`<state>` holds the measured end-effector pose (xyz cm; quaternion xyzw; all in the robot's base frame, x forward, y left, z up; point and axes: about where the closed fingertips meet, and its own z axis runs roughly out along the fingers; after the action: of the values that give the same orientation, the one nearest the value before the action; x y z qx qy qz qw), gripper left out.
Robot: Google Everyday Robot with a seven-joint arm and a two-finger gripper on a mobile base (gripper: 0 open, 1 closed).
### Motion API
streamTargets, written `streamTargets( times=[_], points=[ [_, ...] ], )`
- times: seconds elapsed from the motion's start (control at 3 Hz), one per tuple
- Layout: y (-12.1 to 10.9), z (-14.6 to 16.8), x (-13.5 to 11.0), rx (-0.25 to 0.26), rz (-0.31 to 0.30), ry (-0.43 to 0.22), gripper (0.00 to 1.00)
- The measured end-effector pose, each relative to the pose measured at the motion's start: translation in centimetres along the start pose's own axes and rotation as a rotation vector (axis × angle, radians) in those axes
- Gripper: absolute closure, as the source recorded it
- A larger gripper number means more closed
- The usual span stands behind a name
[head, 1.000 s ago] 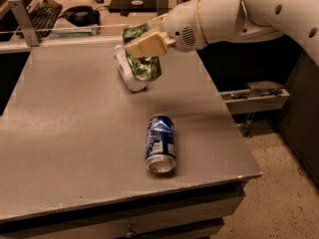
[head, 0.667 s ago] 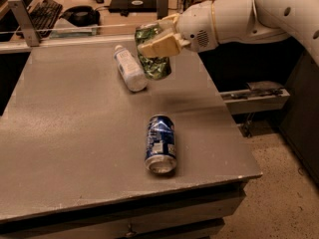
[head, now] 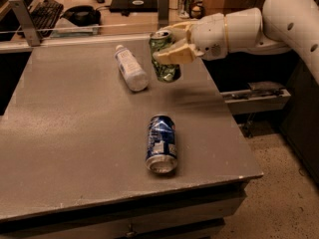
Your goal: Place green can upright
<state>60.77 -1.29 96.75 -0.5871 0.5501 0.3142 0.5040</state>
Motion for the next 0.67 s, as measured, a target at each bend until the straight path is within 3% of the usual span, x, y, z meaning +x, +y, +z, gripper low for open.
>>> streamTargets(
  times=[0.33, 0.67],
  points=[
    [0.3, -0.6, 2.1, 0.010, -0.012, -0.089, 1.00],
    [0.6, -0.8, 3.1, 0.000, -0.015, -0.166, 0.89]
  ],
)
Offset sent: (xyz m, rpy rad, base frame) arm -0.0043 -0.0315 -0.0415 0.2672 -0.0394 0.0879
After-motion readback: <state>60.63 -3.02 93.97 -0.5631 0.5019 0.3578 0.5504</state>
